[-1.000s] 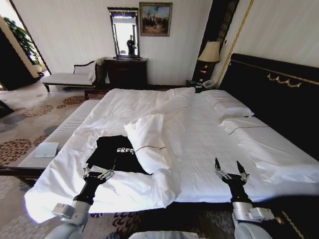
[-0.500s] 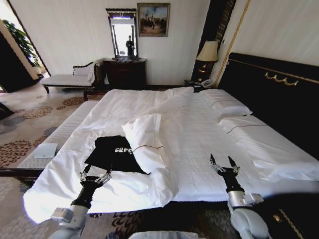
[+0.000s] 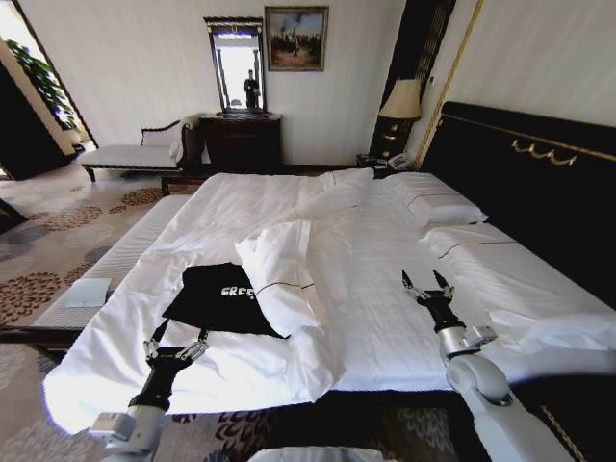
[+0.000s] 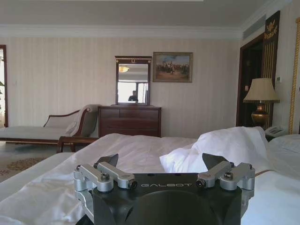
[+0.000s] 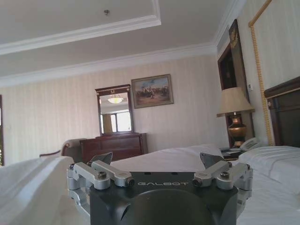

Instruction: Fold the clothes on the bed.

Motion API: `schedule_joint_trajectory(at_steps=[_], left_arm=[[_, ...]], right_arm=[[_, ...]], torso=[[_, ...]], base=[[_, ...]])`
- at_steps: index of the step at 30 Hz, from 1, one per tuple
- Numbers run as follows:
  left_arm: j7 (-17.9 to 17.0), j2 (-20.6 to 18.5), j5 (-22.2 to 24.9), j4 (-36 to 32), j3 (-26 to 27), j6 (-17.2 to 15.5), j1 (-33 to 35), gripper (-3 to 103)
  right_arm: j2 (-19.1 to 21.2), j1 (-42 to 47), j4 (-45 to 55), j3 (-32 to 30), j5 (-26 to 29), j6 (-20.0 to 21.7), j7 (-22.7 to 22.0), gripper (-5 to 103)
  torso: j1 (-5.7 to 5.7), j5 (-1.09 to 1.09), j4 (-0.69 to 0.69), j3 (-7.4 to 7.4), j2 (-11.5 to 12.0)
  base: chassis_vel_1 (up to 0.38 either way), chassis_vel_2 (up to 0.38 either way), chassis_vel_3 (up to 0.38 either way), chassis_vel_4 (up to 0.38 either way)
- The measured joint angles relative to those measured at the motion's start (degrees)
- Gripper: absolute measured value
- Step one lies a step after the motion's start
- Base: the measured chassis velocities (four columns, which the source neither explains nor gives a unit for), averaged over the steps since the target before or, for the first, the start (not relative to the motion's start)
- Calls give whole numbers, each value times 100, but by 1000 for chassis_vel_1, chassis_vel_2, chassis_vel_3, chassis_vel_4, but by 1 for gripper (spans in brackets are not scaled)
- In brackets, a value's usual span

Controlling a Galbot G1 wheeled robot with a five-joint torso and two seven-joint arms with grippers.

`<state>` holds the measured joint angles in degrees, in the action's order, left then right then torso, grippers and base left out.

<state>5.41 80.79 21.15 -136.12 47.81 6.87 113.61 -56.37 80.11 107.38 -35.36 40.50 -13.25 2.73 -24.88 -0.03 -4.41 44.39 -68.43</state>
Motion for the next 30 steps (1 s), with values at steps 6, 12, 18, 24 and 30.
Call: schedule_joint_trajectory(at_steps=[6, 12, 18, 24, 30], left_arm=[[-48, -24, 153, -307, 239, 12, 127, 100], [-122, -94, 228, -407, 321, -16, 71, 100], [-141, -136, 261, -237, 407, -48, -10, 100], [-152, -155, 364, 17, 634, -49, -89, 100], [-156, -161, 448, 297, 766, -38, -150, 100]], right_arm=[[200, -606, 74, 743, 881, 260, -33, 100], [255, -1525, 13, 1525, 2493, 723, 131, 100], [317, -2752, -425, 2406, 3614, 1608, -183, 100], [-116, -4425, -1408, 3587, 4239, 2186, -750, 100], [-976, -5425, -2328, 4506, 4331, 2547, -1259, 100]], torso=[[1, -2, 0, -1, -1], [1, -2, 3, -1, -1], [1, -3, -1, -1, -1], [0, -3, 3, 0, -1], [0, -4, 6, 0, 0]], base=[[0, 0, 0, 0], [0, 0, 0, 0], [0, 0, 0, 0], [0, 0, 0, 0], [0, 0, 0, 0]])
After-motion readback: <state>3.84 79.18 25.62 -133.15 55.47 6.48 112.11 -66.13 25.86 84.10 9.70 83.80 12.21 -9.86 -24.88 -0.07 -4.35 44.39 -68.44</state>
